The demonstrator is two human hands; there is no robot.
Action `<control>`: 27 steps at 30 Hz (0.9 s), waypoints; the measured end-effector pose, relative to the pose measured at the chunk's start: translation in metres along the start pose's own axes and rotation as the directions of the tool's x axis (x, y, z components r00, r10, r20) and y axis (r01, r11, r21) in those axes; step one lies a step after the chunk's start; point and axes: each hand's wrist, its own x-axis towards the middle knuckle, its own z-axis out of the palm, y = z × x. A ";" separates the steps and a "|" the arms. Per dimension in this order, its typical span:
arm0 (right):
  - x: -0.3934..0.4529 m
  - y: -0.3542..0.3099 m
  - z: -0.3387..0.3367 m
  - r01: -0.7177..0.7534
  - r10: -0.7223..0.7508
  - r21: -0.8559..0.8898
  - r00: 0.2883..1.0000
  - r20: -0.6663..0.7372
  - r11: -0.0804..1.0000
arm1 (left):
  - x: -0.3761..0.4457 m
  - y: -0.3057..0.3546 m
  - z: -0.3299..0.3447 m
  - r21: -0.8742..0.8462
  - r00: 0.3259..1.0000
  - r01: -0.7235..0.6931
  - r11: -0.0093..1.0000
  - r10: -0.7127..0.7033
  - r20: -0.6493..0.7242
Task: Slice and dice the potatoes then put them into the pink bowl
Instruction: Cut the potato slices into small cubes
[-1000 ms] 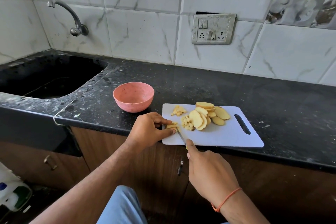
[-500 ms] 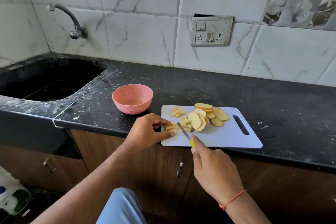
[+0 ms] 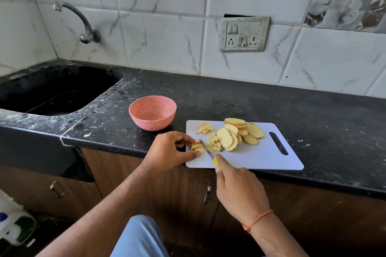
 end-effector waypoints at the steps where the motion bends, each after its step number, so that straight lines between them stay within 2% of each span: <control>1: 0.001 0.001 -0.001 -0.008 0.008 -0.014 1.000 -0.004 1.000 | 0.000 0.000 0.000 0.002 1.000 0.001 1.000 -0.001 -0.001; 10: 0.006 0.001 0.001 -0.011 0.012 -0.055 1.000 0.007 0.998 | 0.000 -0.001 0.000 0.002 0.999 0.032 0.999 -0.032 -0.004; 17: 0.010 -0.009 0.001 -0.064 0.064 0.039 0.998 -0.006 0.997 | -0.001 0.001 0.004 -0.036 0.997 0.069 0.997 -0.070 -0.033; 27: 0.012 -0.017 0.000 -0.072 0.077 -0.079 0.994 0.073 0.994 | -0.002 0.001 0.003 -0.027 0.998 0.058 0.998 -0.059 -0.028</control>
